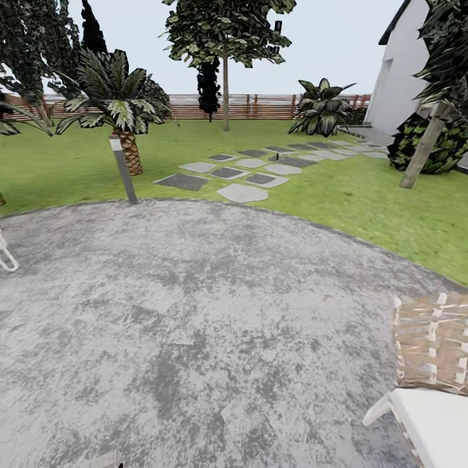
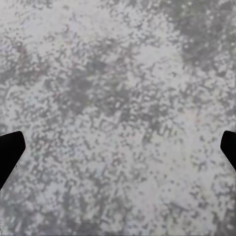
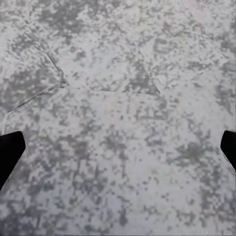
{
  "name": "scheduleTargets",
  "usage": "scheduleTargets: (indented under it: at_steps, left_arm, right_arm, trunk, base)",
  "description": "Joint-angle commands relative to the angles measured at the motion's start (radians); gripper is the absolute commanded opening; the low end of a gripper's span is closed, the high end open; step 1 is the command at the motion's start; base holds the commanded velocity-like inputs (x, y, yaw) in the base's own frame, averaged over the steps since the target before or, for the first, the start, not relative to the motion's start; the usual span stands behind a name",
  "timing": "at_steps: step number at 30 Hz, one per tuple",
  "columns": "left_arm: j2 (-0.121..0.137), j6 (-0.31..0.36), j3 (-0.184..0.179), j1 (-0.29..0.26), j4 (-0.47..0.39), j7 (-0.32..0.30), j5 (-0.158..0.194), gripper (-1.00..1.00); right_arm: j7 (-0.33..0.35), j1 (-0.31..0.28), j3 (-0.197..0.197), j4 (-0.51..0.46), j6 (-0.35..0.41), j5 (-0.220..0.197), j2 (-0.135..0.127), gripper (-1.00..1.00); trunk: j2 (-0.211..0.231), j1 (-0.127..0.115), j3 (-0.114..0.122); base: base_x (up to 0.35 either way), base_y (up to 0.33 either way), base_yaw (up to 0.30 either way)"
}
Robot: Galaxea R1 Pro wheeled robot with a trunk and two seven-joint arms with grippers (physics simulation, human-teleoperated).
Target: In the garden, pick up the pesticide atomizer on the floor and spray pesticide onto both trees until each tree trunk is fully covered.
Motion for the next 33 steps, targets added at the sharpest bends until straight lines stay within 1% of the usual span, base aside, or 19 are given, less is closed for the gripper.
scheduleTargets:
  at_steps: [1,5,9,18,33]
  left_arm:
    - [0.0,-0.003,-0.004,-0.001,0.001,0.001,0.009,1.0]
    - [0.0,-0.003,-0.004,-0.001,0.001,0.001,0.009,1.0]
    - [0.0,-0.003,-0.004,-0.001,0.001,0.001,0.009,1.0]
    - [0.001,-0.003,-0.004,-0.001,0.001,0.001,0.01,1.0]
    - [-0.001,-0.003,-0.005,-0.001,0.001,0.001,0.009,1.0]
  right_arm:
    - [0.008,0.0,-0.008,0.0,-0.003,0.004,0.001,1.0]
    - [0.008,0.0,-0.008,0.0,-0.003,0.004,0.001,1.0]
    - [0.008,0.0,-0.008,0.0,-0.003,0.004,0.001,1.0]
    - [0.008,0.0,-0.008,0.0,-0.003,0.004,0.001,1.0]
    - [0.008,0.0,-0.008,0.001,-0.003,0.004,0.001,1.0]
  trunk:
    - [0.0,0.0,-0.001]
    - [0.0,0.0,-0.001]
    - [0.0,0.0,-0.001]
    - [0.0,0.0,-0.001]
    - [0.0,0.0,-0.001]
  base:
    - [0.339,0.0,0.271]
    - [0.339,0.0,0.258]
    - [0.339,0.0,0.088]
    - [0.339,0.055,0.01]
    - [0.339,0.002,0.0]
